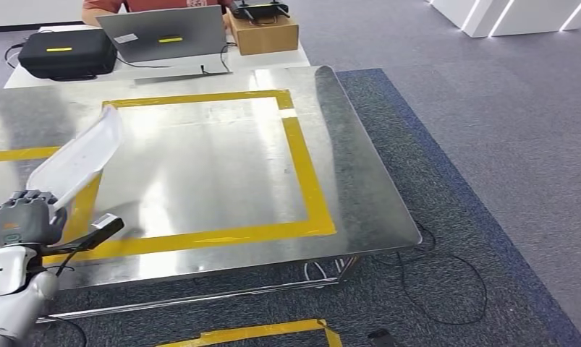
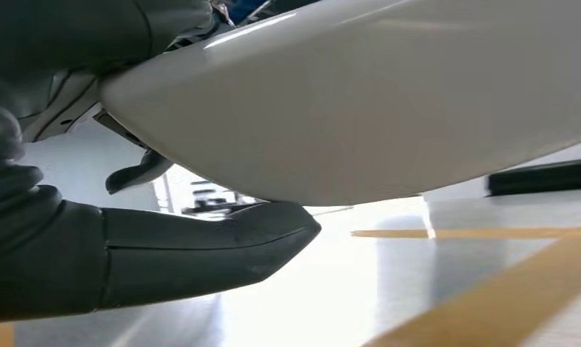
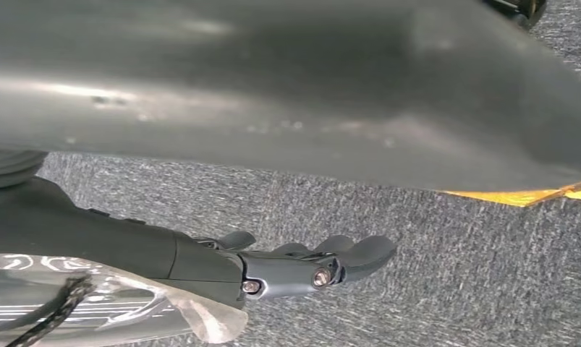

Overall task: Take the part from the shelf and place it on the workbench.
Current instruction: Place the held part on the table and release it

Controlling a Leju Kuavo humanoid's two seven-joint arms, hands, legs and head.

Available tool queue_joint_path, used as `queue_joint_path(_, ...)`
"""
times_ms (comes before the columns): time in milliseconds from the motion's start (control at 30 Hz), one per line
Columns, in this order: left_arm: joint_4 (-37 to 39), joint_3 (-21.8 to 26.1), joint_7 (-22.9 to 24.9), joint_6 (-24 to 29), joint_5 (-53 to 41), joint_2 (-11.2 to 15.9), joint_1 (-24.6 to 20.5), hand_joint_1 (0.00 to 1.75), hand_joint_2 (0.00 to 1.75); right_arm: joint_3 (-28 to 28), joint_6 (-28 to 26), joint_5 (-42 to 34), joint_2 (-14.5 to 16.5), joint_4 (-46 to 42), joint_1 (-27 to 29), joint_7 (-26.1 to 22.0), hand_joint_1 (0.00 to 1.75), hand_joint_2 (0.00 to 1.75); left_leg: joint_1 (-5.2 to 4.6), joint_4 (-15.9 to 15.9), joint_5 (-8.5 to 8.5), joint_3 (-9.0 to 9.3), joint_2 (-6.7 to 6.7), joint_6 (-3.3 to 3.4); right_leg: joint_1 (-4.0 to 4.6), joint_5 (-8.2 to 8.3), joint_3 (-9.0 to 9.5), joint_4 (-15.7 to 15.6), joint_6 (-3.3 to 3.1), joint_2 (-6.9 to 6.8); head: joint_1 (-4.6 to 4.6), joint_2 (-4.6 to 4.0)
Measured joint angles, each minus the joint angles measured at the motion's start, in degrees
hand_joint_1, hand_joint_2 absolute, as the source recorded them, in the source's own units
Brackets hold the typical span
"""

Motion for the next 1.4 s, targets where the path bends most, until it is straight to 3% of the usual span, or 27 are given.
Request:
queue_joint_path(333, 11.2, 1.8, 5.3, 0.0, -4.2, 6.9, -3.8, 1.75, 1.75, 0.2, 0.2, -0.4, 0.0, 0.0, 0.0, -0.3, 0.0, 0.0, 0.06, 0.0, 0.01, 0.01, -0.01, -0.01, 0.05, -0.01, -0.01, 0.0, -0.01, -0.04, 0.0, 0.0)
queue_joint_path(467, 14.3, 1.8, 7.7, -0.5, -6.2, 8.1, -5.0, 1.75, 1.75, 0.2, 0.4, -0.5, 0.0, 0.0, 0.0, -0.3, 0.0, 0.0, 0.06, 0.0, 0.01, 0.01, -0.01, -0.01, 0.05, -0.01, 0.0, 0.0, -0.02, -0.04, 0.0, 0.0)
queue_joint_path(767, 17.8, 1.8, 8.1, -0.8, -6.3, 9.4, -6.2, 1.75, 1.75, 0.3, 0.5, -0.6, 0.0, 0.0, 0.0, -0.3, 0.0, 0.0, 0.05, 0.0, 0.01, 0.01, -0.01, -0.01, 0.04, -0.01, 0.01, 0.0, -0.01, -0.04, 0.02, 0.0)
queue_joint_path(900, 18.4, 1.8, 8.1, -0.9, -6.6, 9.6, -6.4, 0.0, 1.75, 0.3, 0.5, -0.5, 0.0, 0.0, 0.0, -0.3, 0.0, 0.0, 0.05, 0.0, 0.01, 0.02, -0.02, -0.01, 0.04, -0.01, 0.01, 0.0, -0.01, -0.04, 0.0, -0.01)
queue_joint_path(967, 18.6, 1.8, 7.4, -0.8, -6.3, 9.6, -6.4, 0.0, 1.75, 0.3, 0.4, -0.5, 0.0, 0.0, 0.0, -0.3, 0.0, 0.0, 0.05, 0.0, 0.01, 0.02, -0.02, -0.01, 0.04, -0.01, 0.01, 0.0, -0.01, -0.05, 0.0, 0.0)
queue_joint_path(1100, 18.6, 1.8, 4.1, -0.1, -4.1, 9.5, -6.5, 0.0, 0.0, 0.4, 0.4, -0.4, 0.0, 0.0, -0.1, -0.4, 0.0, 0.0, 0.05, 0.0, 0.01, 0.03, -0.02, -0.01, 0.04, -0.01, 0.02, 0.0, -0.01, -0.05, 0.01, 0.0)
queue_joint_path(1400, 14.7, 1.8, -0.4, 0.2, -2.7, 8.9, -4.9, 0.0, 0.0, 0.4, 0.4, -0.3, 0.0, 0.0, -0.1, -0.5, 0.0, 0.0, 0.05, 0.0, 0.01, 0.17, -0.02, -0.01, 0.03, -0.03, 0.15, 0.0, -0.04, -0.08, 0.01, 0.0)
